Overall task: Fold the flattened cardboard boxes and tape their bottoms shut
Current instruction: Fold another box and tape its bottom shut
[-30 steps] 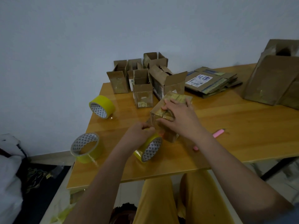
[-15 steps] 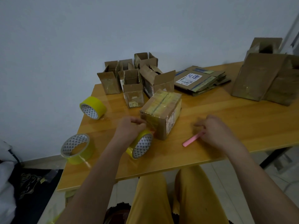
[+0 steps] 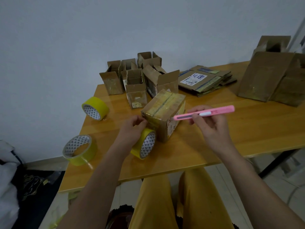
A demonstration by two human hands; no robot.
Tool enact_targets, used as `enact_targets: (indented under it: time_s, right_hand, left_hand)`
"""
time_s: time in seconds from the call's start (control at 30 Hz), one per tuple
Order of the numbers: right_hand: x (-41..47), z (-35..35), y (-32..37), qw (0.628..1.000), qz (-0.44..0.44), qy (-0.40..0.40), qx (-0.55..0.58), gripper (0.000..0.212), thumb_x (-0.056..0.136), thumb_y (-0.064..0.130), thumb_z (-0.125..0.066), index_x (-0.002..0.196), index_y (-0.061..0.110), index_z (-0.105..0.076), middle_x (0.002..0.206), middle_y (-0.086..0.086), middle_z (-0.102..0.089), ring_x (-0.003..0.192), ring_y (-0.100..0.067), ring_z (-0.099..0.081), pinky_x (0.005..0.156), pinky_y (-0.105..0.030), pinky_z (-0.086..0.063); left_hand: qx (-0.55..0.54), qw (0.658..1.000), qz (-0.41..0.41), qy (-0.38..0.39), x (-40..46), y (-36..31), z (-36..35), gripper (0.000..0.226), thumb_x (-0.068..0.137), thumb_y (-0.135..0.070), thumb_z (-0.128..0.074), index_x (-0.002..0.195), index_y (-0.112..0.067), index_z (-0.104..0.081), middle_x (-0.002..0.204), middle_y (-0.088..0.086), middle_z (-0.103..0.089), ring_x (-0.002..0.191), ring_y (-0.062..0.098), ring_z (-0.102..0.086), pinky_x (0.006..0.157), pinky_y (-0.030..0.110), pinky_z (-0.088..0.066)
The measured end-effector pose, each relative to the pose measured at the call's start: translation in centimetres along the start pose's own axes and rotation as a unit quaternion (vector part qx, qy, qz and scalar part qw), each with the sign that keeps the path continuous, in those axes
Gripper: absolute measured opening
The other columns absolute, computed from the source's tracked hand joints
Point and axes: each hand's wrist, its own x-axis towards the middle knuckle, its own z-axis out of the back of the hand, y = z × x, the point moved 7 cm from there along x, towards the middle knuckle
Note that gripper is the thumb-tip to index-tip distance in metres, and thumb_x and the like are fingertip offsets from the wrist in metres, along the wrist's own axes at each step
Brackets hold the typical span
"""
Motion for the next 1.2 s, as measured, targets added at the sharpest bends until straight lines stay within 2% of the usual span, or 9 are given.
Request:
enact_targets:
  time_s: [0.13,0.5,0.63,0.73,0.8,0.9,1.0,1.1,1.2]
  right_hand:
    - [-0.3,-3.6,-0.3,0.992,0.016,0.081,-0.093,0.023,0.092,0.01,-0.062,0.099,0.031,-0.068,0.093,0.014,-0.071,0.089,-0.009,-0.067,0.074,-0.024,-0.055]
    - [0.2,-5.0,-1.9,0.992,0.006,0.069,-0.108,0.024,0.092,0.007,-0.063,0.103,0.027,-0.068,0.098,0.009,-0.07,0.091,-0.013,-0.066,0.075,-0.038,-0.058]
    - [0.4,-4.8,-1.9,0.996,-0.009,0.06,-0.066,0.025,0.092,0.004,-0.062,0.095,0.028,-0.068,0.088,0.009,-0.071,0.082,-0.013,-0.068,0.068,-0.031,-0.058]
    - [0.1,-4.0,-2.4,0.999,-0.04,0.02,-0.014,0.01,0.091,0.0,-0.063,0.087,0.01,-0.064,0.078,-0.004,-0.069,0.07,-0.008,-0.066,0.059,-0.018,-0.05]
    - [-0.1,-3.6,-2.6,0.999,-0.033,0.003,-0.013,0.008,0.09,0.0,-0.064,0.085,0.006,-0.061,0.079,-0.01,-0.068,0.069,-0.011,-0.066,0.057,-0.017,-0.048]
    - [-0.2,-3.9,-2.1,0.998,0.005,0.014,-0.066,0.011,0.088,0.006,-0.067,0.083,0.013,-0.061,0.08,-0.002,-0.066,0.073,-0.015,-0.066,0.057,-0.023,-0.05]
    - [0.0,-5.2,-1.3,0.988,0.058,0.047,-0.139,0.012,0.087,0.003,-0.068,0.085,0.014,-0.063,0.079,0.013,-0.062,0.07,-0.001,-0.06,0.056,-0.01,-0.043]
    - [0.2,-6.2,-1.3,0.969,0.102,0.093,-0.204,0.008,0.086,0.007,-0.068,0.084,0.013,-0.064,0.081,0.012,-0.061,0.073,-0.004,-0.058,0.06,-0.012,-0.044]
    - [0.4,-6.2,-2.2,0.961,0.067,0.129,-0.235,0.012,0.082,0.009,-0.066,0.075,0.014,-0.058,0.077,0.008,-0.057,0.071,-0.007,-0.055,0.058,-0.017,-0.044]
  left_hand:
    - [-0.016,1.0,0.016,-0.003,0.0,0.3,0.1,0.011,0.096,-0.021,-0.058,0.088,-0.022,-0.065,0.101,0.006,-0.067,0.098,0.027,-0.063,0.091,0.045,-0.053]
    - [-0.043,0.999,0.015,0.018,-0.5,0.2,0.3,0.013,0.098,-0.017,-0.054,0.098,-0.023,-0.065,0.107,0.004,-0.065,0.097,0.025,-0.063,0.088,0.045,-0.056]
    - [-0.018,0.999,0.006,0.03,-0.5,-0.1,0.1,0.016,0.099,-0.02,-0.051,0.096,-0.031,-0.062,0.106,0.003,-0.064,0.095,0.028,-0.064,0.086,0.051,-0.056]
    - [-0.011,0.999,0.012,0.038,-0.5,-0.1,0.0,0.018,0.1,-0.02,-0.049,0.095,-0.032,-0.062,0.106,0.004,-0.063,0.095,0.03,-0.064,0.085,0.051,-0.057]
    - [-0.012,0.999,0.015,0.041,-0.5,-0.2,0.0,0.018,0.1,-0.02,-0.048,0.096,-0.03,-0.062,0.106,0.005,-0.064,0.096,0.033,-0.064,0.085,0.051,-0.056]
    - [-0.017,0.999,0.019,0.046,-0.5,-0.1,-0.1,0.016,0.1,-0.019,-0.047,0.1,-0.026,-0.061,0.105,0.006,-0.064,0.096,0.033,-0.064,0.086,0.051,-0.055]
    - [-0.023,0.998,0.023,0.052,-0.4,0.0,-0.2,0.015,0.101,-0.018,-0.046,0.104,-0.024,-0.06,0.107,0.007,-0.063,0.094,0.029,-0.064,0.084,0.046,-0.057]
    - [-0.016,0.998,0.025,0.05,-0.5,0.1,-0.2,0.017,0.102,-0.019,-0.045,0.102,-0.026,-0.06,0.102,0.006,-0.064,0.094,0.034,-0.064,0.085,0.051,-0.055]
    - [-0.014,0.998,0.017,0.052,-0.5,0.0,-0.3,0.018,0.101,-0.019,-0.045,0.1,-0.027,-0.061,0.104,0.01,-0.064,0.089,0.032,-0.061,0.085,0.051,-0.054]
